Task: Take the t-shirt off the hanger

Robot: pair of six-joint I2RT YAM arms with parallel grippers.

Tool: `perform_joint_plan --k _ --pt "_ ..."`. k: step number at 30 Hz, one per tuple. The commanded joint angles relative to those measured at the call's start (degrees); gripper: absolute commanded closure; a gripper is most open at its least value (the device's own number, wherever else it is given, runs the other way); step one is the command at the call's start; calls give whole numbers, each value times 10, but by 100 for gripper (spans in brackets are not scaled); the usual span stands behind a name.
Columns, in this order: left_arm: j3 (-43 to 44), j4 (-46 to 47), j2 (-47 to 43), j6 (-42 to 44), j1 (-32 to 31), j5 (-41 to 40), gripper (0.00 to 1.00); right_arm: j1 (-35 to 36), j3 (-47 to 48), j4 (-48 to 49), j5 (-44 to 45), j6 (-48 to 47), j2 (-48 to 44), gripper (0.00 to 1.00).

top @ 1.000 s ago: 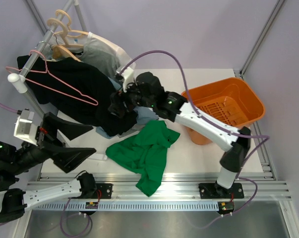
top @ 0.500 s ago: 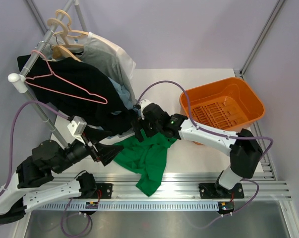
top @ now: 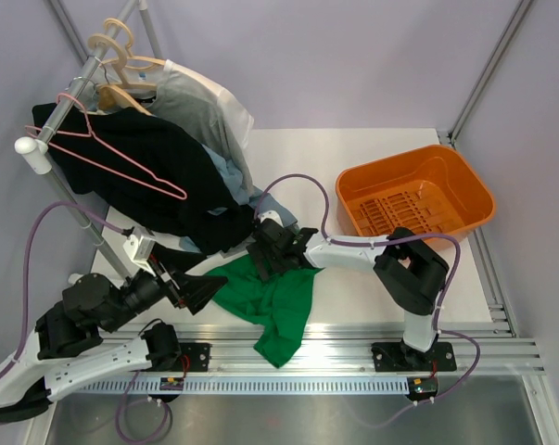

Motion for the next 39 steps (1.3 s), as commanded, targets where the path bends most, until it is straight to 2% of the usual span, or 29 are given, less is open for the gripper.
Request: perform_joint_plan --k 1,4,5,7,8,10,15,19,22,26,29,34,39 --pt "-2 34 -15 -11 -2 -16 1 6 -10 9 7 26 10 2" --pt "2 29 -20 -11 -2 -16 1 5 -23 28 -7 26 9 28" --pt "2 26 -21 -17 -2 -14 1 5 -27 38 -9 24 6 55" --pt "3 26 -27 -27 -2 -4 1 4 -33 44 -12 22 -3 82" --pt "3 30 -30 -33 -2 6 1 5 -31 37 -8 24 -8 100" --pt "4 31 -34 -34 -2 13 1 5 -26 23 12 19 -32 100" --pt "11 28 -44 -29 -2 25 1 5 36 -112 89 -1 -126 100" --pt "9 23 -55 -29 -2 22 1 -2 157 -224 124 -36 -238 100" --pt "3 22 -66 -26 -2 15 1 -20 258 -274 144 -67 -277 100" --pt "-2 22 -68 -27 -2 15 1 -61 376 -307 169 -104 -291 100" --pt "-2 22 -67 -26 -2 16 1 -101 457 -327 238 -130 -289 100" --pt "-14 23 -52 -27 -2 1 1 -121 450 -293 320 -192 -327 100" --pt "-37 46 -28 -33 -2 7 1 -157 321 -195 350 -229 -402 100"
